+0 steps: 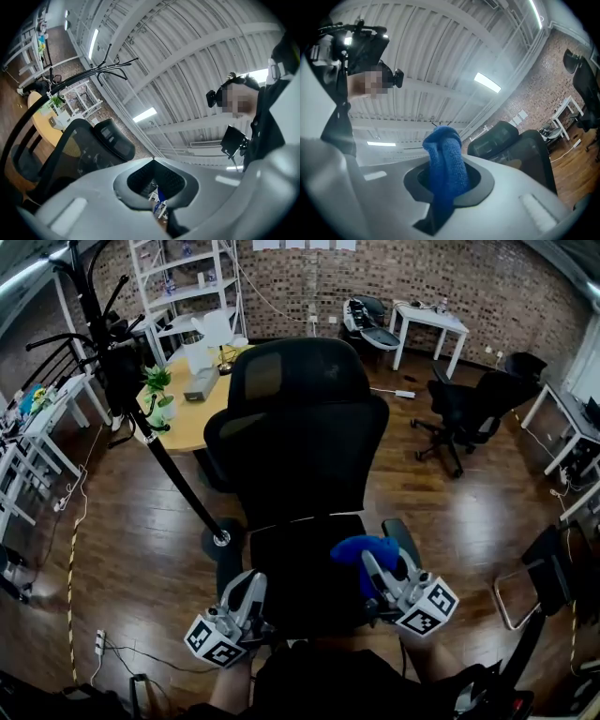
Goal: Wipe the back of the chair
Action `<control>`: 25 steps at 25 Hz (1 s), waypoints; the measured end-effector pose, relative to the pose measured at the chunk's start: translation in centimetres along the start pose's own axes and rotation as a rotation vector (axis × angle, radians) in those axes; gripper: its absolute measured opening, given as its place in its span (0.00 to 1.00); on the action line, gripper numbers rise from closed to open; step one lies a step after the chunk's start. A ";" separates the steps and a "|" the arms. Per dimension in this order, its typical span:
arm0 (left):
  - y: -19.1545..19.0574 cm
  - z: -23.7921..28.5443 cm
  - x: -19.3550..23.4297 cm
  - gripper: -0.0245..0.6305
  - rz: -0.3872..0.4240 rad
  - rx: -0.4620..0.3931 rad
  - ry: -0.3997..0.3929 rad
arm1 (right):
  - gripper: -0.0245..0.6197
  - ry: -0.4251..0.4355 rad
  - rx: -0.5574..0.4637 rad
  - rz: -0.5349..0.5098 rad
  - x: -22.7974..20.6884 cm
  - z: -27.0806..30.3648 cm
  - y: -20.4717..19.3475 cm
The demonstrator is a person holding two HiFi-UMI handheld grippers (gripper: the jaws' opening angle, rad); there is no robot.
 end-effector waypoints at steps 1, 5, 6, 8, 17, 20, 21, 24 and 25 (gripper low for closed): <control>0.5 0.4 1.3 0.03 -0.006 -0.003 0.001 | 0.09 -0.010 -0.002 -0.016 -0.7 1.5 0.4; 1.3 1.4 5.1 0.03 -0.031 0.011 0.024 | 0.09 -0.010 -0.007 -0.099 -3.6 7.1 2.9; 1.4 1.7 5.7 0.03 -0.036 0.016 0.029 | 0.09 -0.006 -0.011 -0.130 -4.4 8.7 3.7; 1.4 2.4 6.5 0.03 -0.040 0.019 0.038 | 0.09 0.004 -0.022 -0.184 -5.8 12.1 5.7; 2.0 1.3 7.2 0.03 -0.004 -0.032 0.154 | 0.09 0.159 -0.009 -0.164 -10.8 31.7 9.0; 2.9 -0.2 7.3 0.03 0.020 -0.060 0.216 | 0.09 0.164 0.042 -0.108 -12.1 37.8 7.8; 3.2 -0.6 7.3 0.03 0.029 -0.066 0.236 | 0.09 0.137 0.062 -0.107 -12.7 39.4 7.4; 4.1 -1.7 7.5 0.03 0.059 -0.080 0.284 | 0.09 0.015 0.123 -0.146 -14.3 42.2 6.2; 4.3 -2.0 7.7 0.03 0.067 -0.083 0.296 | 0.09 -0.008 0.134 -0.159 -14.6 42.6 5.8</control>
Point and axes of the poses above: the fingertips, and each gripper's own axes: z forward along the fingers, x to its left, y out of its top, the point moved 10 cm from there along -z, backward along the fingers, and after that the axes turned 7 degrees about z, right-handed, at the moved point
